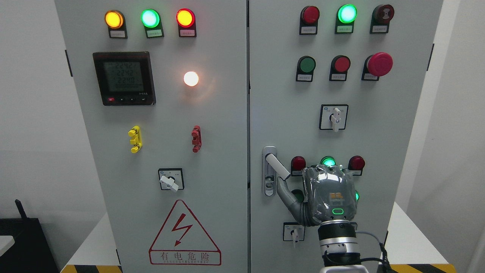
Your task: Release door handle
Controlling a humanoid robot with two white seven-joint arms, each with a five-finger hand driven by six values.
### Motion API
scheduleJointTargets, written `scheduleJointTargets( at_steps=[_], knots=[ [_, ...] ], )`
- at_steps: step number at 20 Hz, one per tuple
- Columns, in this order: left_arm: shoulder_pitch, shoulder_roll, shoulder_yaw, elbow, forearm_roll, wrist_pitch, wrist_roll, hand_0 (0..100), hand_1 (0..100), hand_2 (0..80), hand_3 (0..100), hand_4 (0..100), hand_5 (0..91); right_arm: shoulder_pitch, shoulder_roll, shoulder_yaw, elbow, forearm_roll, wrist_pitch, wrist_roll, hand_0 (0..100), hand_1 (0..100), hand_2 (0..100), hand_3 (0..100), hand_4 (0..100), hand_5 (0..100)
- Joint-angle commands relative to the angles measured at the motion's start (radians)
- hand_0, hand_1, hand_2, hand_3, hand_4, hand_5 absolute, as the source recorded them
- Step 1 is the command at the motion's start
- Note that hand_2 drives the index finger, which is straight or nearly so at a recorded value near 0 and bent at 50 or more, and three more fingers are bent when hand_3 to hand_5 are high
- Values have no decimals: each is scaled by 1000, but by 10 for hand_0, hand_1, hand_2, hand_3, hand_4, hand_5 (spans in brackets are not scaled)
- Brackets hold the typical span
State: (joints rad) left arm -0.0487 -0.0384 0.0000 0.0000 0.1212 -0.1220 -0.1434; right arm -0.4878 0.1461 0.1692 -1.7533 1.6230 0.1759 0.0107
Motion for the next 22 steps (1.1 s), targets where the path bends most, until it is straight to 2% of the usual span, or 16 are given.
scheduleJointTargets(
  at_steps=[1, 22],
  knots=[
    [0, 0, 11, 17, 0, 1, 1, 120, 389, 0, 0, 0, 0, 0, -3, -5, -2, 0, 1, 0, 395, 43, 963, 1000, 1000, 961],
    [0, 0, 11, 17, 0, 1, 1, 120, 389, 0, 0, 0, 0, -12, -3, -16, -2, -2, -1, 0, 400, 50, 964, 1000, 1000, 964]
  ],
)
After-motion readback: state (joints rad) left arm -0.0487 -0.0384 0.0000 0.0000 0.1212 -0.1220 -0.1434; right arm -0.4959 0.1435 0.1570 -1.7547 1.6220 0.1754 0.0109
